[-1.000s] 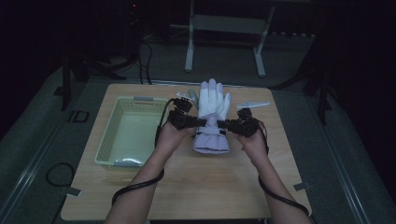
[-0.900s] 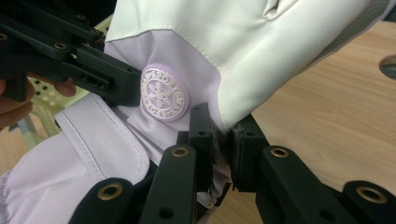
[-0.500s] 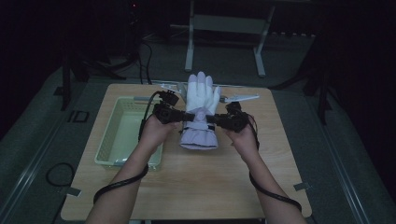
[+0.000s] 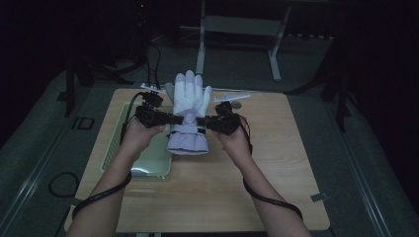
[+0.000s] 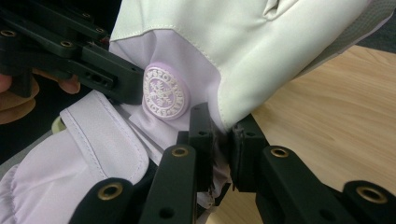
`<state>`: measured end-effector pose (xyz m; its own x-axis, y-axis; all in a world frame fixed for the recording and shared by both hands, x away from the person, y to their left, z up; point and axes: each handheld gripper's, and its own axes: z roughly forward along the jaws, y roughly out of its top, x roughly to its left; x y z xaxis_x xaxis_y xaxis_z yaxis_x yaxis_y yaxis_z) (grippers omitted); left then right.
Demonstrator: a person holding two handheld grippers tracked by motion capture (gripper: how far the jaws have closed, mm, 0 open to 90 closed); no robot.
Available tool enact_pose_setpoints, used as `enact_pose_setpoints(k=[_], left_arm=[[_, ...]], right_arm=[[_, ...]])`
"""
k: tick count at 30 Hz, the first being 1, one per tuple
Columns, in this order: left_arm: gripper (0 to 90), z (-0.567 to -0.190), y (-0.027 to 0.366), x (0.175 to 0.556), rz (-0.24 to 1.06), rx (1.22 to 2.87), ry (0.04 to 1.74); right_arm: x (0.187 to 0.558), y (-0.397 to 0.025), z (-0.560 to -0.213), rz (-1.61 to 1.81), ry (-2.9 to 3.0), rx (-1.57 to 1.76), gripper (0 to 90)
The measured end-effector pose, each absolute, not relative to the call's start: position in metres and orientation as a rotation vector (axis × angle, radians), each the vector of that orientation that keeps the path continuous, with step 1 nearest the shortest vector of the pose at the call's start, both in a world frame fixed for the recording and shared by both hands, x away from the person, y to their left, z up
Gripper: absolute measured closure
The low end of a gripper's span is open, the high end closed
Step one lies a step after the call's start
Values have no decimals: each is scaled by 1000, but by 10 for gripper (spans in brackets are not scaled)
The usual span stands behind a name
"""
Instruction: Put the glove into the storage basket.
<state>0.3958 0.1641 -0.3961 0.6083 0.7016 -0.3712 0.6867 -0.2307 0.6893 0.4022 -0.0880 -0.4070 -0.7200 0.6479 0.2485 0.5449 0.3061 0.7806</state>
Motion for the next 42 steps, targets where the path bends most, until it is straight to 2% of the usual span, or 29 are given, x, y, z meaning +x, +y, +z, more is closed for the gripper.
enact_pose_setpoints(k=[11, 22, 36, 42], left_arm=[[749, -400, 216, 388, 48, 1951, 1161], [749, -420, 266, 380, 43, 1927, 1225], [744, -493, 283, 382, -30, 1936, 1309], [742, -509, 277, 385, -32, 1980, 1372]], right_arm=[[400, -31, -410, 1368, 2465, 1110, 810], [400, 26, -428, 1340, 2519, 1104, 809], [400, 61, -483, 1098, 2609, 1119, 809], [401, 72, -502, 963, 2650, 1128, 810]])
